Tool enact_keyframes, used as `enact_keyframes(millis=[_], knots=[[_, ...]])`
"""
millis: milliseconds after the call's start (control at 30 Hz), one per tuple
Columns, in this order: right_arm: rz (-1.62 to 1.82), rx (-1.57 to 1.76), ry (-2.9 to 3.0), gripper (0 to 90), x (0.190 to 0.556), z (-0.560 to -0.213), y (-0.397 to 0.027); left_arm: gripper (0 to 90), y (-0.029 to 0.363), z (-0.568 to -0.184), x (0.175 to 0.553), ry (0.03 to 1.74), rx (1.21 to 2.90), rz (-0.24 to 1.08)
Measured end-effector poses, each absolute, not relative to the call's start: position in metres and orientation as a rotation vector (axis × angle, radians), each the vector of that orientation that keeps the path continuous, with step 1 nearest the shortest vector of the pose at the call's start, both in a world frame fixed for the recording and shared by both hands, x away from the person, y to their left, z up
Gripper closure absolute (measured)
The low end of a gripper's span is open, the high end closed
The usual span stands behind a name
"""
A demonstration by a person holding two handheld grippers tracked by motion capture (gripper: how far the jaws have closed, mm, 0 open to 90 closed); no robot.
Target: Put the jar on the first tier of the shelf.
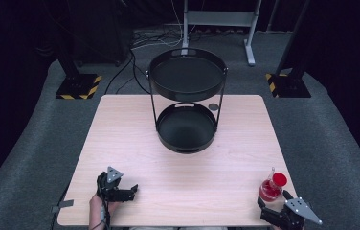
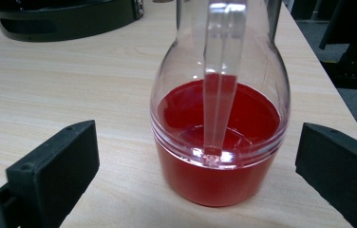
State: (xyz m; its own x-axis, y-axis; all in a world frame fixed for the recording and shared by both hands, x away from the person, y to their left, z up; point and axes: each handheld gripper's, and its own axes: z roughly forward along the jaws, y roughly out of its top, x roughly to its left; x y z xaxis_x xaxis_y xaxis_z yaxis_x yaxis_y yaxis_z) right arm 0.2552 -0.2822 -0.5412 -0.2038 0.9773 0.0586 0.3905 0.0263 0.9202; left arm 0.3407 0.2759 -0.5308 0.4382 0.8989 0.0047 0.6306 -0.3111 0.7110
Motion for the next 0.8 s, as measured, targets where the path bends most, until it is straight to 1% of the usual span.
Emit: enact_keyframes(millis=[233, 800], knots=[[1.166, 1.402, 1.656, 0.0, 0.255, -0.544, -0.283, 1.9, 0.276, -0.531, 0.341, 1.28, 2.053, 0.541], [1.149, 1.365, 1.678, 0.0, 0.258, -0.529, -0.277, 1.8, 0.276, -0.531, 0.341, 1.28, 2.053, 0.539]])
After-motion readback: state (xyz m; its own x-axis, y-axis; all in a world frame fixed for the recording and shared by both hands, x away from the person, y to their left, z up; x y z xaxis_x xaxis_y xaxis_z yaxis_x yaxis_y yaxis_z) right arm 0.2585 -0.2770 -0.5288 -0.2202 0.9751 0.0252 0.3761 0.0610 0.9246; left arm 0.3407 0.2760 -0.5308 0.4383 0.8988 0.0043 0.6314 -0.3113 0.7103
